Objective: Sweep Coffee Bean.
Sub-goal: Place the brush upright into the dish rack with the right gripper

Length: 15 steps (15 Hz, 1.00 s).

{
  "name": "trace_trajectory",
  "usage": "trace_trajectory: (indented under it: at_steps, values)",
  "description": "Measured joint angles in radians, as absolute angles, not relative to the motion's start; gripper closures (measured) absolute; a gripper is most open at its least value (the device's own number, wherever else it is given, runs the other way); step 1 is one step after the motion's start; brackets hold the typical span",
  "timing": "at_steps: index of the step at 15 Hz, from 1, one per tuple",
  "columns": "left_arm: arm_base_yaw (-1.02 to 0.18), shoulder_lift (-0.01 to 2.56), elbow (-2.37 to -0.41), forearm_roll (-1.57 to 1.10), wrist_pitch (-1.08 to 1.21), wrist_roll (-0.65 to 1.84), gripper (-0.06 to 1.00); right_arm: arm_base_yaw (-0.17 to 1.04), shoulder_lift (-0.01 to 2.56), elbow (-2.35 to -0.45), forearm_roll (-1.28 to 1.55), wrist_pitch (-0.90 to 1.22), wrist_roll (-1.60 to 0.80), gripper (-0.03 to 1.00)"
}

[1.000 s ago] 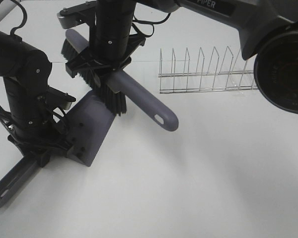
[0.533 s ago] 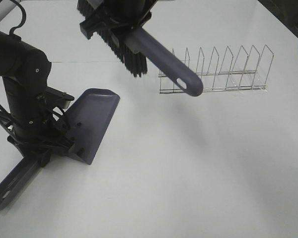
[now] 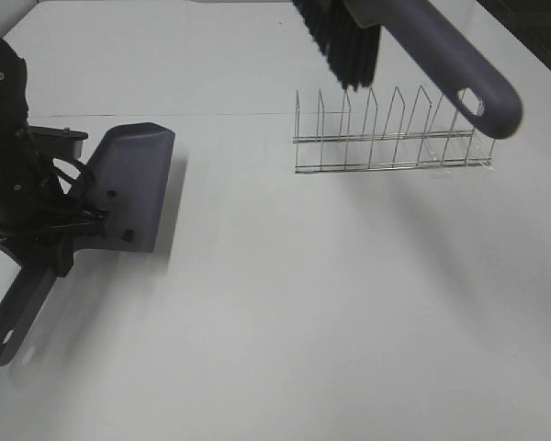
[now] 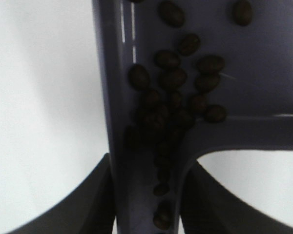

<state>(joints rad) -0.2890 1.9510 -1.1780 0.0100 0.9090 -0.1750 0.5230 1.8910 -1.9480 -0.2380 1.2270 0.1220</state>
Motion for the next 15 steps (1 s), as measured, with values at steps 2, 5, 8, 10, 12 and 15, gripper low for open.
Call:
trace_trajectory:
  at_steps: [2,5,8,10,12,15]
  values:
    - [-0.264,1.947,-1.178,-0.029,0.909,-0.175,0.61,0.474,1.825,-1.827,-0.215,1.227,0.138,0.63]
    - [-0.250,1.947,-1.178,-0.071,0.911,-0.176,0.61,0.375,1.737,-1.588,-0.206,1.226,0.214,0.63]
    - [-0.250,1.947,-1.178,-0.077,0.911,-0.173,0.61,0.311,1.716,-1.358,-0.184,1.227,0.252,0.63]
    - [-0.250,1.947,-1.178,-0.077,0.911,-0.167,0.61,0.307,1.745,-1.311,-0.174,1.219,0.284,0.63]
    - [-0.250,1.947,-1.178,-0.077,0.908,-0.165,0.61,0.307,1.811,-1.327,-0.171,1.214,0.298,0.63]
    - [-0.250,1.947,-1.178,-0.077,0.908,-0.165,0.61,0.307,1.927,-1.421,-0.171,1.217,0.299,0.63]
